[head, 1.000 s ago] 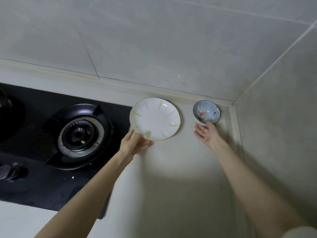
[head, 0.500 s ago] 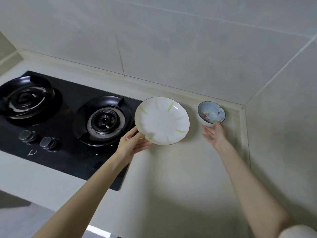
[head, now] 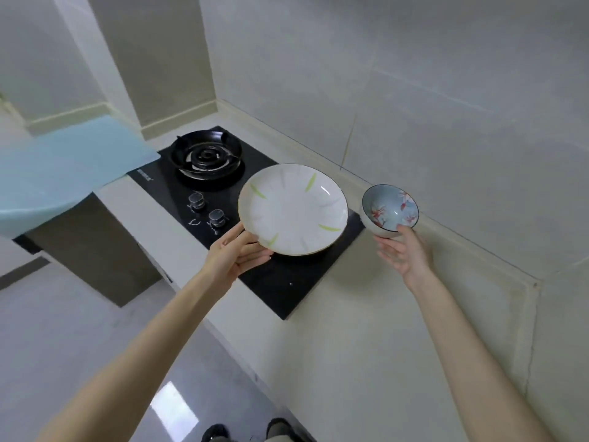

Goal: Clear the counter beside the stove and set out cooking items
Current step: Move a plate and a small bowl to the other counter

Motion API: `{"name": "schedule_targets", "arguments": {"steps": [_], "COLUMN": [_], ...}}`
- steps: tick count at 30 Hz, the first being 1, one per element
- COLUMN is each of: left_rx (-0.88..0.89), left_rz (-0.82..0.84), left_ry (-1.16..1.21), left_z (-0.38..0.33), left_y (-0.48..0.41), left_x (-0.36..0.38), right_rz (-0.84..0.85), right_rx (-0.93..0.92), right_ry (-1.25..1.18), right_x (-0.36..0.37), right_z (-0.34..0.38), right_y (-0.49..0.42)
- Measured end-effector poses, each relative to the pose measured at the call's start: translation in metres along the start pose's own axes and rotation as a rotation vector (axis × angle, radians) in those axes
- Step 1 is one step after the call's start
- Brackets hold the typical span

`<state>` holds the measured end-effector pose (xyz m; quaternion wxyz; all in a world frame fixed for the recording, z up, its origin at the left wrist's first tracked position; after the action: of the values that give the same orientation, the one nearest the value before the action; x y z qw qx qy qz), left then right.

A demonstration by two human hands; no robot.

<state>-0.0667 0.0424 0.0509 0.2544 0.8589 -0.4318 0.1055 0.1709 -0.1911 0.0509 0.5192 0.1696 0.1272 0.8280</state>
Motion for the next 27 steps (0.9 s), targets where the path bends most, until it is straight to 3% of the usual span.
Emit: {"name": "schedule_targets", "arguments": {"steps": [8,17,27], "left_rx": [0.142,0.250,0.392], "left_rz": [-0.170,-0.382,-0.664], "left_ry": [0.095,0.173,0.251], "left_z": [-0.045,-0.089,-0.119], "left_y": [0.088,0.224,0.381], "left_x": [-0.133,-0.347,-0.526], "right_rz": [0.251,0.486,0.802], "right_rx": [-0.035,0.021,0.086], "right_ry": [0.195,0.206,0.291], "right_x": [0.156,0.383,0.622], "right_z": [-0.008,-0.074,-0.144], "right_y": [0.047,0.132,0.230]}}
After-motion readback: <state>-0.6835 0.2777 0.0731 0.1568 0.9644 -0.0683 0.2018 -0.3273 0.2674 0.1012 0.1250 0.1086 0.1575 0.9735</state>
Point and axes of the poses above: each hand's wrist, its own y-axis away from the middle knuckle, its own x-axis out of the palm, z = x × y, the point moved 8 cm from there along -y, towards the middle knuckle, and after that the axes turned 8 degrees about z, right-handed, at the moved point
